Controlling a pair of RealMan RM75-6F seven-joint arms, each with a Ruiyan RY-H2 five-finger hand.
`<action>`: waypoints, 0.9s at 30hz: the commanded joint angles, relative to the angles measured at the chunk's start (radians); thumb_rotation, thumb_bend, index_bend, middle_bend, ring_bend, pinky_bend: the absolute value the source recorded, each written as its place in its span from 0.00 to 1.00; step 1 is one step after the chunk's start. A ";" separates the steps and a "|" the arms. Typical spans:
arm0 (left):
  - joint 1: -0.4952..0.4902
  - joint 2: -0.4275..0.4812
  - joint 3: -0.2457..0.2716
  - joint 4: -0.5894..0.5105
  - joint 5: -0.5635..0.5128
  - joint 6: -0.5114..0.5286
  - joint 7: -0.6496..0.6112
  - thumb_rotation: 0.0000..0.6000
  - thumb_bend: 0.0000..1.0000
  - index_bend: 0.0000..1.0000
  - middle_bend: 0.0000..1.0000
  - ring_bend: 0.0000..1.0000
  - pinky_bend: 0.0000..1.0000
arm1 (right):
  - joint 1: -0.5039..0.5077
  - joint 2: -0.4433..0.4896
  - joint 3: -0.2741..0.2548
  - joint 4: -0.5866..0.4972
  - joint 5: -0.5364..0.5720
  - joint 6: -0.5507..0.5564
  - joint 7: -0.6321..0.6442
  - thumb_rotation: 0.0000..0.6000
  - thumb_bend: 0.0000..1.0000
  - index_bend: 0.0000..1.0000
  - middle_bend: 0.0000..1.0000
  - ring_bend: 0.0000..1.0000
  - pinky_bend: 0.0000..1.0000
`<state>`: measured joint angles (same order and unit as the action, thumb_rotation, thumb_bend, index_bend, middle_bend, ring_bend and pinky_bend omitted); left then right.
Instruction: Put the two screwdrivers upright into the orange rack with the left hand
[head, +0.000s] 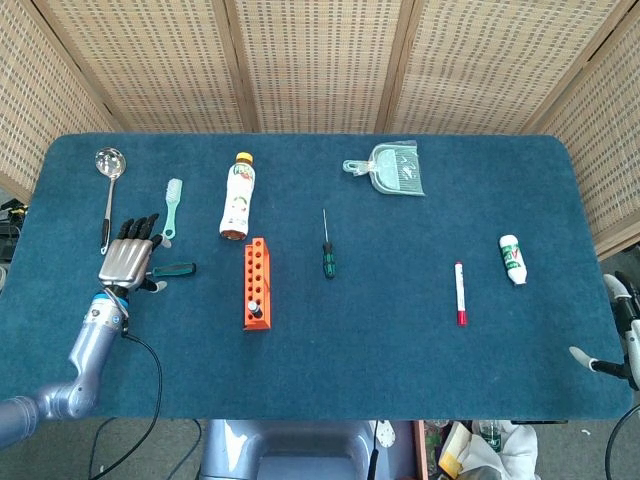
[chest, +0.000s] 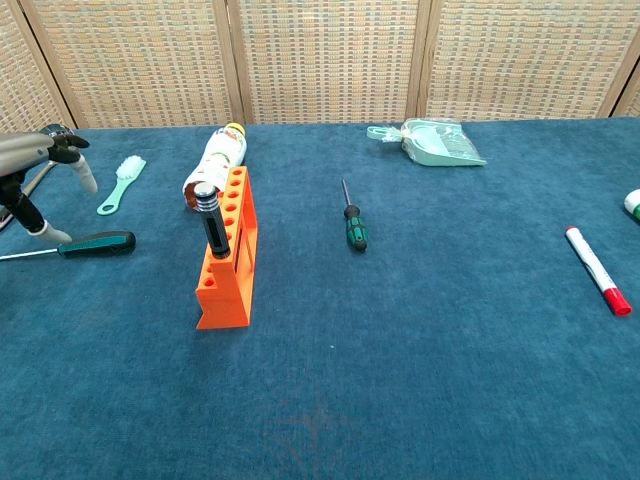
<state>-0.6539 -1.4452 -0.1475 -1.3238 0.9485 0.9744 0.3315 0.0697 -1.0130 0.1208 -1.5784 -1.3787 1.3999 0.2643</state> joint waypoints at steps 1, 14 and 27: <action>-0.011 -0.041 -0.009 0.053 -0.013 -0.034 -0.021 1.00 0.00 0.37 0.00 0.00 0.00 | 0.002 -0.001 0.001 0.001 0.004 -0.004 -0.005 1.00 0.00 0.00 0.00 0.00 0.00; -0.030 -0.146 -0.039 0.250 0.005 -0.123 -0.145 1.00 0.06 0.46 0.00 0.00 0.00 | 0.005 -0.003 0.004 0.005 0.016 -0.014 -0.006 1.00 0.00 0.00 0.00 0.00 0.00; -0.040 -0.187 -0.048 0.330 0.019 -0.167 -0.168 1.00 0.13 0.47 0.00 0.00 0.00 | 0.007 -0.005 0.004 0.008 0.019 -0.022 -0.009 1.00 0.00 0.00 0.00 0.00 0.00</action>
<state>-0.6926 -1.6294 -0.1950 -0.9981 0.9647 0.8080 0.1629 0.0771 -1.0177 0.1246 -1.5708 -1.3597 1.3776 0.2550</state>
